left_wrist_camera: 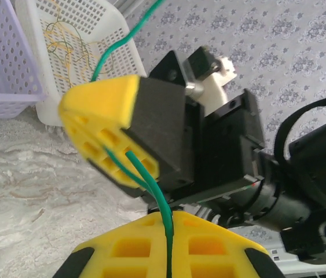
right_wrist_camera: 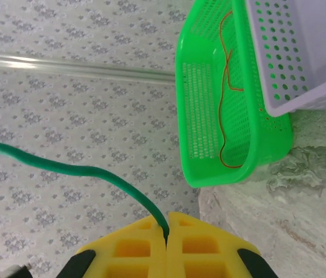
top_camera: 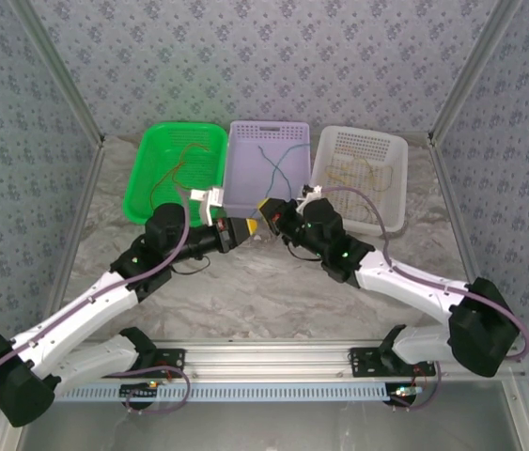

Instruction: Untangle the cables

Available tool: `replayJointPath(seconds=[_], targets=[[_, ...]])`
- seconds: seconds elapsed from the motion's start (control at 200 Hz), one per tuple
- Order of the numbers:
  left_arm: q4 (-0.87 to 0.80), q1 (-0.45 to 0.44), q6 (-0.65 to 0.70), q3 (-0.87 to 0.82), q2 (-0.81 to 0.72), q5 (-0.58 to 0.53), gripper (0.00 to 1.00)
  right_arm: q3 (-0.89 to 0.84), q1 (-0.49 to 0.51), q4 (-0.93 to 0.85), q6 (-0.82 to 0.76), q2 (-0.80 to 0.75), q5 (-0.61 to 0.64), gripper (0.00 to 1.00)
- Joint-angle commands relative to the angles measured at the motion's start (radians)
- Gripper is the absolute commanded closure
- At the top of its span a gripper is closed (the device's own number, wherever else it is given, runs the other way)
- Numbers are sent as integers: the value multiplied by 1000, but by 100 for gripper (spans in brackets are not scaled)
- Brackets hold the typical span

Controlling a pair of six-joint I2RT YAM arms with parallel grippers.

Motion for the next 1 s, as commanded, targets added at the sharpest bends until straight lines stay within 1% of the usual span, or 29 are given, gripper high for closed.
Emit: replayJointPath(seconds=[0.0, 0.095, 0.215, 0.285, 0.325, 0.42, 0.495, 0.525, 0.545, 0.615, 0.64, 0.68, 0.735, 0.75, 0.789, 0.834, 0.909, 0.994], targets=[[-39, -17, 55, -13, 13, 9, 100, 122, -3, -187, -104, -77, 81, 100], [-52, -46, 83, -40, 35, 10, 100, 217, -15, -340, -184, -91, 102, 100], [-62, -90, 116, -49, 79, 1, 100, 316, -35, -473, -252, -73, 97, 100], [-70, -110, 137, -44, 101, -3, 100, 346, -39, -518, -289, -57, 97, 100], [-78, -120, 150, -38, 113, -3, 100, 392, -42, -536, -304, -49, 98, 100], [-106, -141, 186, -17, 141, 0, 100, 421, -54, -574, -333, -29, 97, 100], [-124, -145, 188, -8, 149, -11, 100, 425, -58, -577, -346, -23, 89, 100], [-136, -146, 184, -4, 142, -31, 93, 423, -59, -576, -351, -24, 86, 100], [-140, -145, 179, -4, 136, -45, 86, 422, -59, -575, -356, -26, 85, 100], [-152, -145, 157, -6, 89, -102, 56, 414, -55, -578, -379, -31, 84, 100], [-153, -145, 147, -10, 68, -125, 48, 406, -55, -575, -391, -35, 80, 100], [-148, -144, 133, -18, 22, -148, 41, 389, -55, -563, -410, -46, 74, 100], [-147, -141, 109, -20, -35, -169, 36, 363, -57, -518, -451, -70, 58, 100], [-148, -139, 103, -21, -50, -172, 36, 327, -59, -510, -462, -77, 53, 100], [-158, -130, 84, -18, -81, -177, 34, 294, -66, -472, -506, -95, 28, 100], [-179, -116, 66, -7, -106, -170, 34, 274, -73, -443, -570, -112, 0, 100], [-193, -90, 33, 2, -140, -143, 34, 269, -78, -465, -675, -132, -17, 100], [-194, -47, -30, 1, -159, -113, 35, 233, -83, -439, -800, -164, -45, 100]])
